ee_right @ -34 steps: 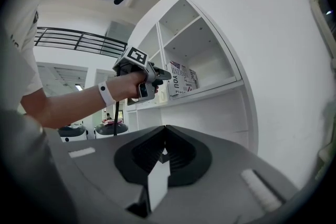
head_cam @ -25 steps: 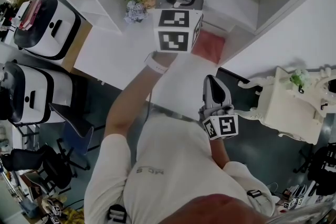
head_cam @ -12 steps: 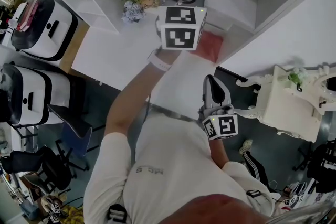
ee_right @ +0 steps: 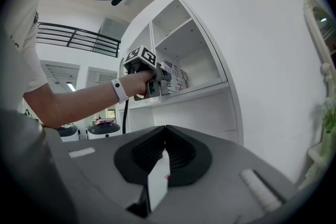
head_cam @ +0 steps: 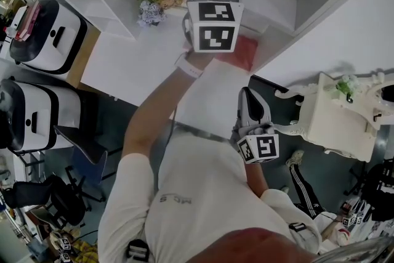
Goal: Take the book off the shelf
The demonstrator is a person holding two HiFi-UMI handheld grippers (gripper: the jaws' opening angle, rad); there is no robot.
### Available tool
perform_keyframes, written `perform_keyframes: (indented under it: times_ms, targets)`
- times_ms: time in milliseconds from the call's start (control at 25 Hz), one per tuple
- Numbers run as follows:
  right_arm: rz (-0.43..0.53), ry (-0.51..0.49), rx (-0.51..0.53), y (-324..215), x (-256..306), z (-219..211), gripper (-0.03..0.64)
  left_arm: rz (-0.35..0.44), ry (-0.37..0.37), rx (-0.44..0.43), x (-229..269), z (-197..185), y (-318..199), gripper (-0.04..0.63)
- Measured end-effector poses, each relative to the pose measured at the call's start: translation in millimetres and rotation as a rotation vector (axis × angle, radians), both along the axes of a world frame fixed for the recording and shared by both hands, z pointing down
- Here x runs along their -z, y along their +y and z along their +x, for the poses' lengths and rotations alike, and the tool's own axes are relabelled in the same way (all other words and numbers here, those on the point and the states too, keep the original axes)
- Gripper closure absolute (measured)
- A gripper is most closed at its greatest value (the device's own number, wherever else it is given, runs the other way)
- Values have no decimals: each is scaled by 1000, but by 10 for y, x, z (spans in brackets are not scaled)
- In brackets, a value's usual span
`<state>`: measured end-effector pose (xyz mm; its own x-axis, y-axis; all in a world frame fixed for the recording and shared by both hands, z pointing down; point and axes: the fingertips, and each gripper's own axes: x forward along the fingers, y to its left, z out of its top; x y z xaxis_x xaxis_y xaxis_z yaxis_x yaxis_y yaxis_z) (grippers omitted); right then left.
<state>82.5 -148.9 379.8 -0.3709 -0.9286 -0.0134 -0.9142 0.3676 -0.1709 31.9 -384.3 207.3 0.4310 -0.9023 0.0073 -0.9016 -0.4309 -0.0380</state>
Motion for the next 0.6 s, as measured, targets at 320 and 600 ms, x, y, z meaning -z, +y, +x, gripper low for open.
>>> perform_keyframes:
  times_ms: [320, 600]
  targets:
    - [-1, -12, 2, 28, -5, 42, 618, 4, -19, 5, -3, 10, 9, 428]
    - [0, -16, 10, 101, -29, 43, 618, 36, -25, -10, -17, 3, 139, 426]
